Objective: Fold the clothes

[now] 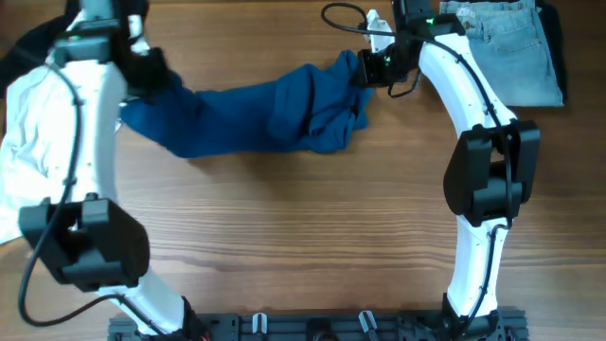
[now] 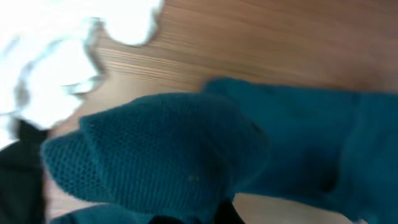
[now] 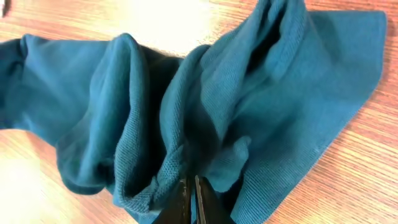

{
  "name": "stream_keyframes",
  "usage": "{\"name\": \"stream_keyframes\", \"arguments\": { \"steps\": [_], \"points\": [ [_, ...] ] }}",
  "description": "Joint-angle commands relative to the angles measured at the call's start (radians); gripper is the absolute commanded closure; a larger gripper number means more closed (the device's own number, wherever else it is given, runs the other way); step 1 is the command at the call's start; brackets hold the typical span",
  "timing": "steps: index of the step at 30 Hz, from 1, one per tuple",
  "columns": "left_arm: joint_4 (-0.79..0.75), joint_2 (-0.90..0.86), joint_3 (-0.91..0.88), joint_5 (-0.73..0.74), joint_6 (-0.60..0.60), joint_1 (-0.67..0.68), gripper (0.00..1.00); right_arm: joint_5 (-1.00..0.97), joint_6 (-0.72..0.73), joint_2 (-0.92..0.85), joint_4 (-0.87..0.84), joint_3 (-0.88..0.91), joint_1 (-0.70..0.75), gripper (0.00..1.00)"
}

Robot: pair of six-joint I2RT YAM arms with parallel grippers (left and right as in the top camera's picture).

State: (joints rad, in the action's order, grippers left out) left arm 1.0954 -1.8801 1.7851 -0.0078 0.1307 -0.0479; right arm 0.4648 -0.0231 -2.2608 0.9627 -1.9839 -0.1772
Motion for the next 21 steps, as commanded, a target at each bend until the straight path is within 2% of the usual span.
{"name": "stream_keyframes", "arguments": {
  "steps": [1,6,7,9,10,13,17,21],
  "points": [
    [-0.003,-0.115,0.001,-0.031,0.064,0.066,0.96,0.031,0.008,0.002,-0.004,0.002,0.005,0.96],
    [-0.072,-0.281,0.001,0.074,0.091,0.126,0.96,0.061,0.008,0.016,-0.01,0.001,0.029,0.96],
    [-0.097,-0.308,0.001,0.106,0.091,0.144,0.88,0.068,0.008,0.022,-0.012,-0.004,0.036,0.96],
    [-0.134,-0.329,0.001,0.123,0.095,0.182,0.21,0.068,0.008,0.039,-0.011,-0.013,0.055,0.87],
    [-0.159,-0.328,0.001,0.123,0.095,0.199,0.01,0.068,0.008,0.05,-0.013,-0.013,0.069,0.79],
    [-0.169,-0.319,0.037,0.128,0.125,0.225,0.0,0.068,0.025,0.056,-0.007,-0.013,0.09,0.63],
    [-0.125,-0.317,0.126,0.19,0.125,0.251,0.0,0.067,0.025,0.056,0.001,-0.013,0.093,0.59],
    [-0.104,-0.306,0.185,0.314,0.13,0.277,0.0,0.066,0.025,0.056,-0.004,-0.013,0.093,0.55]
  ]
}}
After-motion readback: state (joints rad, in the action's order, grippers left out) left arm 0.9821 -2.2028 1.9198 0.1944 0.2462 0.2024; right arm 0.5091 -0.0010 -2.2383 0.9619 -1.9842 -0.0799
